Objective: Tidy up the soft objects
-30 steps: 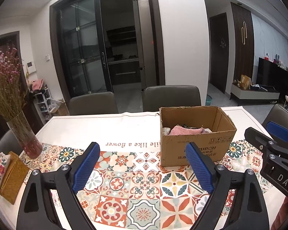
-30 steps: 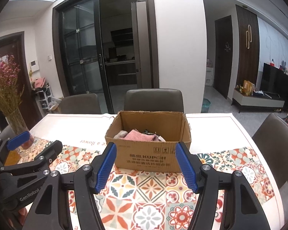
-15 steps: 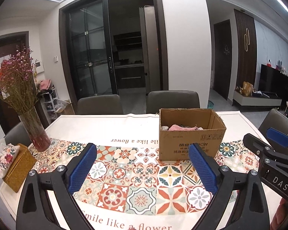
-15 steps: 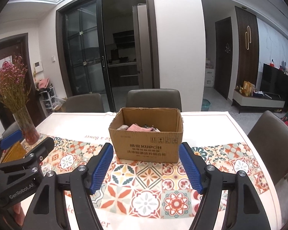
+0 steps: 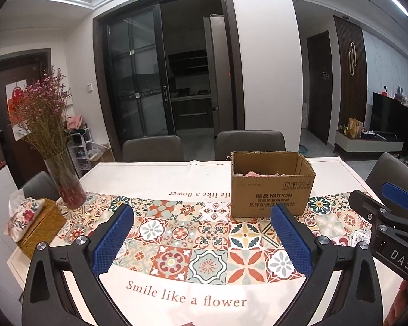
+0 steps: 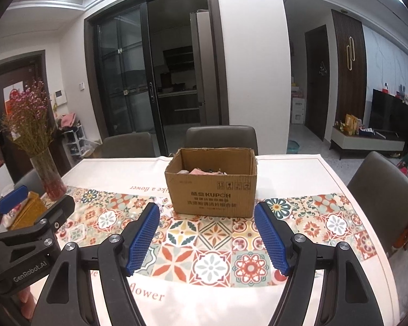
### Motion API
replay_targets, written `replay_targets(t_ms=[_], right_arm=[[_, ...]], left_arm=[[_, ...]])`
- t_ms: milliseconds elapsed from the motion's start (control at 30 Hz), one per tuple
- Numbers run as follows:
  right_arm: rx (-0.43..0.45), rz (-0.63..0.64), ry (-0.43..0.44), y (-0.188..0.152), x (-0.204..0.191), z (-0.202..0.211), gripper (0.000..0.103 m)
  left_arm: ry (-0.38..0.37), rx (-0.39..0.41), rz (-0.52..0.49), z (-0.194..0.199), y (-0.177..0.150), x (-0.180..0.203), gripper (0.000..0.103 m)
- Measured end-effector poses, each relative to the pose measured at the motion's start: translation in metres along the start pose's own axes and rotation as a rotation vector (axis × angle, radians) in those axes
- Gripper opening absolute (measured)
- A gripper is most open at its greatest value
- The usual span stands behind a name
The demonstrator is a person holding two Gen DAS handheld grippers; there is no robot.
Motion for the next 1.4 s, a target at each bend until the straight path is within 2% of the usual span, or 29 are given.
replay_targets(t_ms=[600,1400], right_arm=[[0.012,0.003,0.021,-0.013,0.006,0.038,0.073],[0.013,-0.004,0.019,-0.021,0.021,0.050,0.073]], left_arm=[[0.012,0.014,0.004,0.041,-0.014,0.005,0.103],[0.009,0.027,-0.004,0.059,-0.020,0.019,0.103]])
Point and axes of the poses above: each gripper's, at about its wrist camera, not at the fingertips, and z roughly against the way its jaws point, x to its right, y to its top, the point moved 10 cm from there along -z, roughly the way its jaws point, and after that the axes turned 14 degrees about -z, right-handed, at the moved point
